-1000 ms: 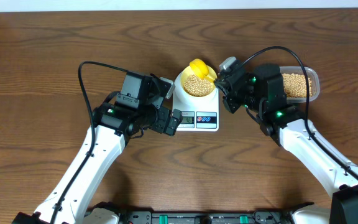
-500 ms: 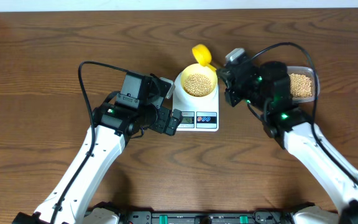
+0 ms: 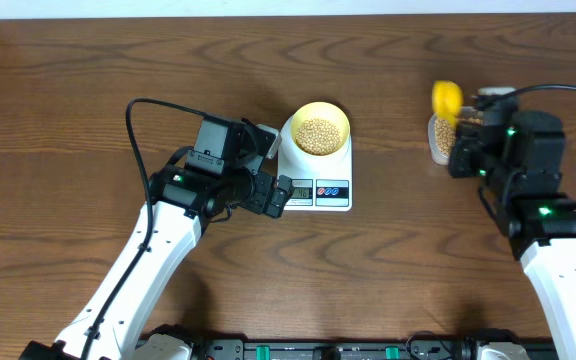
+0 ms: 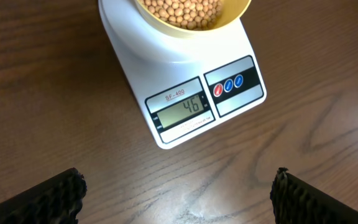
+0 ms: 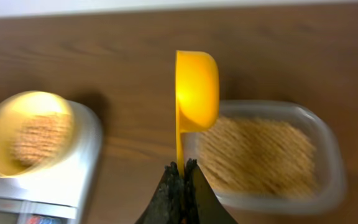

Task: Scoop item into bowl and weigh 50g on scale
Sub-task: 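Return the scoop with the right gripper to the soybean tub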

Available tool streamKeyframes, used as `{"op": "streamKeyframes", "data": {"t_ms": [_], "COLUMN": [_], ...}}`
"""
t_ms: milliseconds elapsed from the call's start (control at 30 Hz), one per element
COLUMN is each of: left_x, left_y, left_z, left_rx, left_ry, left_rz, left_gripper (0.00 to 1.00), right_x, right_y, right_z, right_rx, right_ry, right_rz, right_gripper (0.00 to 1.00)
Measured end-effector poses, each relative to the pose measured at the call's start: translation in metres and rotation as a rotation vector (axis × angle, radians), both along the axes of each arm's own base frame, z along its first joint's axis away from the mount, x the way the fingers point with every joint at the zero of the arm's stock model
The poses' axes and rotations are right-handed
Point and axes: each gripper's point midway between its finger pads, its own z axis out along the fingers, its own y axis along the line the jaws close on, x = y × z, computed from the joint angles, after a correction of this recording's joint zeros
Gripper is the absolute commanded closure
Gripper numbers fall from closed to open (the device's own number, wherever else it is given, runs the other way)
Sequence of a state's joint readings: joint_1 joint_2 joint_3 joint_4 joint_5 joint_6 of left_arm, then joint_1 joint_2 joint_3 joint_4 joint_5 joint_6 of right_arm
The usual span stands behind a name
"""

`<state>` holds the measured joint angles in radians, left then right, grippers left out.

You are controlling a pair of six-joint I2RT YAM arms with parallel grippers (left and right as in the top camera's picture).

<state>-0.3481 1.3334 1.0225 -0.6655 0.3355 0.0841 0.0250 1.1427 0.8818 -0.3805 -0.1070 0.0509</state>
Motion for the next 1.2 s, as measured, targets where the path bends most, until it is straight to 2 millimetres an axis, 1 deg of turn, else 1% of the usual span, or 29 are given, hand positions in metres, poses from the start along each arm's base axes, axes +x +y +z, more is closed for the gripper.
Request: {"op": "streamKeyframes", "data": {"t_ms": [67, 133, 300, 433, 733, 833, 967, 1200], "left_x": [0.0, 0.0, 0.0, 0.0, 0.0, 0.0, 0.0, 0.0], "left_y": [0.0, 0.0, 0.0, 0.0, 0.0, 0.0, 0.0, 0.0], "left_z": [0.0, 0.0, 0.0, 0.0, 0.0, 0.0, 0.0, 0.0], "left_rx": [0.0, 0.0, 0.0, 0.0, 0.0, 0.0, 0.0, 0.0], "left_ry": [-0.001, 0.0, 0.0, 0.0, 0.0, 0.0, 0.0, 0.0], "left_rz": [0.0, 0.0, 0.0, 0.0, 0.0, 0.0, 0.0, 0.0], "left_gripper": [0.03, 0.03, 0.02, 0.03, 0.03, 0.03, 0.03, 0.03], "right_x": [-0.003, -0.005, -0.005, -0.002, 0.002, 0.003, 0.003, 0.006], "right_y": [-0.016, -0.026, -0.035, -0.041, -0.043, -0.043, -0.036, -0.025], "right_z": [-0.006, -0.009, -0.014, -0.032, -0.072, -0.08, -0.085, -0.083], "right_rx": [-0.016, -0.029, -0.049, -0.07, -0.085, -0.085, -0.055, 0.023], "right_ry": [0.029, 0.042, 0.06, 0.114, 0.233, 0.257, 0.269, 0.262], "right_rz": [-0.055, -0.09, -0.126, -0.147, -0.154, -0.152, -0.121, -0.105], "right_gripper": [0.99, 0.99, 0.99, 0.99, 0.99, 0.99, 0.99, 0.99]}}
